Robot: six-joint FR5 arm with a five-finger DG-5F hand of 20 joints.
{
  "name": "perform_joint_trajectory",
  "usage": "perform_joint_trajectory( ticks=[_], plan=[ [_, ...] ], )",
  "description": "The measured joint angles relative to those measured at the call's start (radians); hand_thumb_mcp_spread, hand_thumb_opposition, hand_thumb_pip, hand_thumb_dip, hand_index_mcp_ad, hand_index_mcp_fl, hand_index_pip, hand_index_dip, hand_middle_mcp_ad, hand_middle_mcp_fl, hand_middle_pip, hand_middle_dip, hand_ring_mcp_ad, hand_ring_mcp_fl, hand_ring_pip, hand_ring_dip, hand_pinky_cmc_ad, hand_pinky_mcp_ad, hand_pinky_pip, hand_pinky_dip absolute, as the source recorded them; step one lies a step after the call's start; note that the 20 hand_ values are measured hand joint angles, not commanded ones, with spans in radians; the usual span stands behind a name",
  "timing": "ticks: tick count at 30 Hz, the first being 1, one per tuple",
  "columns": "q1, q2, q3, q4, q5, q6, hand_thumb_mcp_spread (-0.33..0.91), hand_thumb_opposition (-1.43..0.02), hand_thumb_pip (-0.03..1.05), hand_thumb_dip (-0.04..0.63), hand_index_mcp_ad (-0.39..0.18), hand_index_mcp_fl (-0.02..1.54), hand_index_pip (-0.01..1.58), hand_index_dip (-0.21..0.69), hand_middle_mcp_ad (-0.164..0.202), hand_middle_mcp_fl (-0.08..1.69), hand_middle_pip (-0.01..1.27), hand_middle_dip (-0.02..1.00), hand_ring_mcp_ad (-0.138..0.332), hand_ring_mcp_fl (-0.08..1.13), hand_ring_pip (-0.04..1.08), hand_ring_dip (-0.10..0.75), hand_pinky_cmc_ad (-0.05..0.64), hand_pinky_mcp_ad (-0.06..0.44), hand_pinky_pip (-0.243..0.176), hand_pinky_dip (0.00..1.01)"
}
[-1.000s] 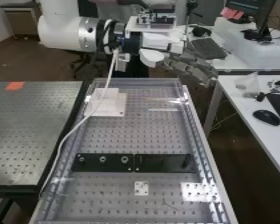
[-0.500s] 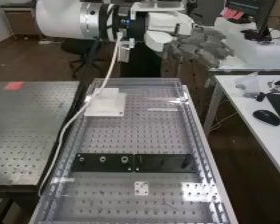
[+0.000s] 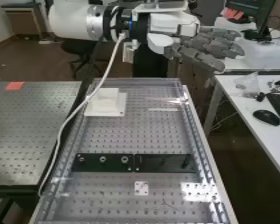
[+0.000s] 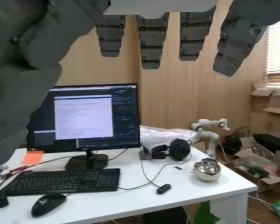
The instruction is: Grab the chopstick and place it in the clear container
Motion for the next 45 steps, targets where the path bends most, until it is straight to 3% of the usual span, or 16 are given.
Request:
perform_joint_trajectory(
  ticks=[10,20,31,45],
  plan=[
    [0.006,0.028,-0.017,0.011,0.032,-0.020,0.08,-0.81,0.48,0.005,-0.152,0.02,0.06,-0.012,0.075,0.08,0.13,0.12,0.192,0.00,0.09,-0.003,0.463,0.330,-0.124,0.16],
    [-0.016,-0.007,0.039,-0.023,-0.028,-0.015,0.05,-0.81,0.54,-0.009,-0.152,0.02,0.06,-0.061,0.072,0.07,0.13,0.12,0.190,0.00,0.09,-0.014,0.463,0.330,-0.124,0.16],
    [-0.021,-0.024,0.062,-0.032,-0.086,-0.020,0.04,-0.81,0.54,-0.012,-0.157,0.02,0.07,-0.059,0.065,0.07,0.13,0.12,0.188,0.00,0.09,-0.014,0.463,0.330,-0.124,0.16],
    [-0.025,-0.027,0.067,-0.031,-0.076,-0.035,0.04,-0.84,0.54,-0.012,-0.154,0.02,0.07,-0.066,0.068,0.07,0.13,0.12,0.194,0.00,0.09,-0.014,0.463,0.330,-0.124,0.16]
  ],
)
